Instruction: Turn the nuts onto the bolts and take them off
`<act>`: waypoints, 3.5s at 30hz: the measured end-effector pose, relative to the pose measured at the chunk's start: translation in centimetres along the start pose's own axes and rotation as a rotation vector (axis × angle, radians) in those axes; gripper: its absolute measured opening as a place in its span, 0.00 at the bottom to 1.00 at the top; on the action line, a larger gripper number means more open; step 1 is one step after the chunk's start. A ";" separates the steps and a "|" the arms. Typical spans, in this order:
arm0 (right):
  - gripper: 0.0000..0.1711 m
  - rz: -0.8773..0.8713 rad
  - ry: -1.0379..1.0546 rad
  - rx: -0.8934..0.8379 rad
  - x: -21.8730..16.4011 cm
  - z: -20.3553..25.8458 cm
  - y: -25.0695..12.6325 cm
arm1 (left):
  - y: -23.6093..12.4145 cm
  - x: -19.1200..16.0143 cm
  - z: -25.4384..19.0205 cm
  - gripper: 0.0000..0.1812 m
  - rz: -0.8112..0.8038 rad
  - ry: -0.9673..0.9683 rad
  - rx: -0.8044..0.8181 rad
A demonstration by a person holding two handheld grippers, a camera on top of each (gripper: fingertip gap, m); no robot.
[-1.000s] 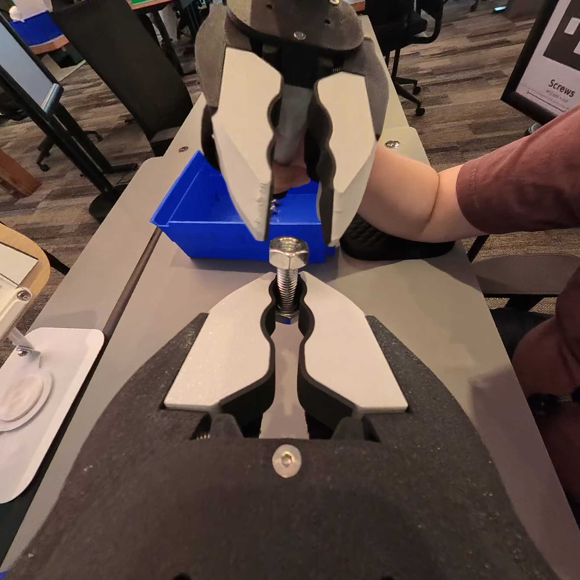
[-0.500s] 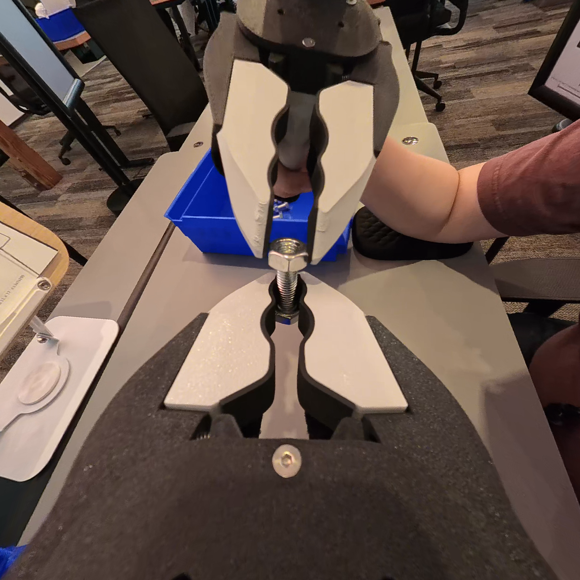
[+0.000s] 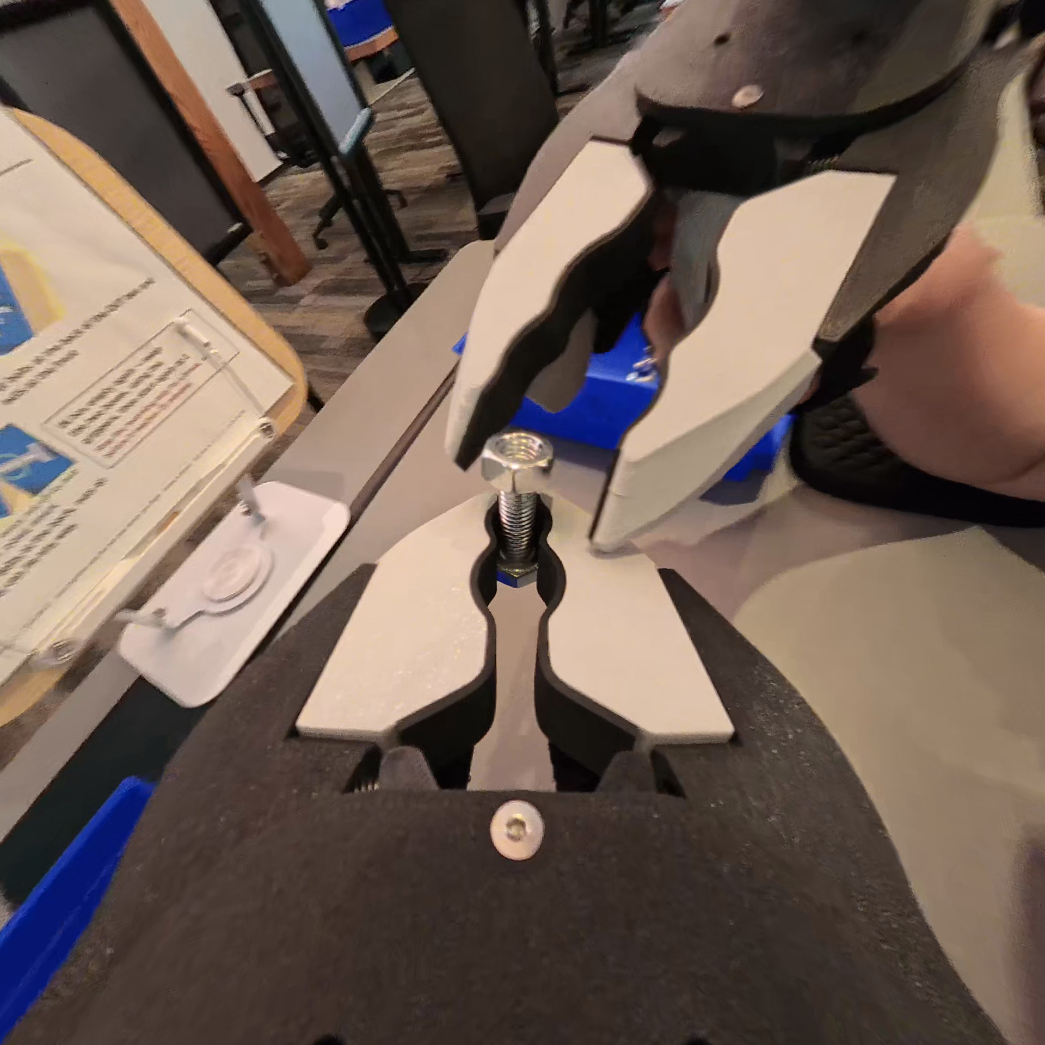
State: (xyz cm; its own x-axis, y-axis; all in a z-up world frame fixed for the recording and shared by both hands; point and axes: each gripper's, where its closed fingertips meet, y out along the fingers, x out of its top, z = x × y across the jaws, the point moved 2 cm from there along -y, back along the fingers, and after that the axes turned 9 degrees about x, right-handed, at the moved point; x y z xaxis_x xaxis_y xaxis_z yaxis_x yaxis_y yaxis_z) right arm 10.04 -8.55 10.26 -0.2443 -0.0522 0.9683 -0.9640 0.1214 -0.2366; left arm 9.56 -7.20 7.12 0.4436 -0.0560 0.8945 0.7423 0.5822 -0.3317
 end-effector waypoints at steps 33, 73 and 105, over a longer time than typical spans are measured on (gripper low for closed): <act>0.10 -0.135 -0.042 -0.116 2.7 1.4 -0.7 | -1.8 2.5 -0.6 0.03 -0.137 0.000 0.031; 0.13 -0.228 -0.174 0.193 4.3 4.8 -2.3 | -4.4 3.5 -2.0 0.03 -0.191 -0.077 -0.278; 0.59 -0.134 -0.214 0.133 3.2 6.0 0.9 | -3.1 3.2 -1.7 0.03 -0.180 -0.065 -0.182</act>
State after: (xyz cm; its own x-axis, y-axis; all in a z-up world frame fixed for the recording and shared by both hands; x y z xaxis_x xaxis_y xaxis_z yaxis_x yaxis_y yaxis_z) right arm 7.76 -14.51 12.66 -0.1171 -0.2688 0.9561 -0.9910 -0.0310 -0.1301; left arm 9.54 -10.55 10.53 0.2671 -0.0895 0.9595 0.8873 0.4114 -0.2086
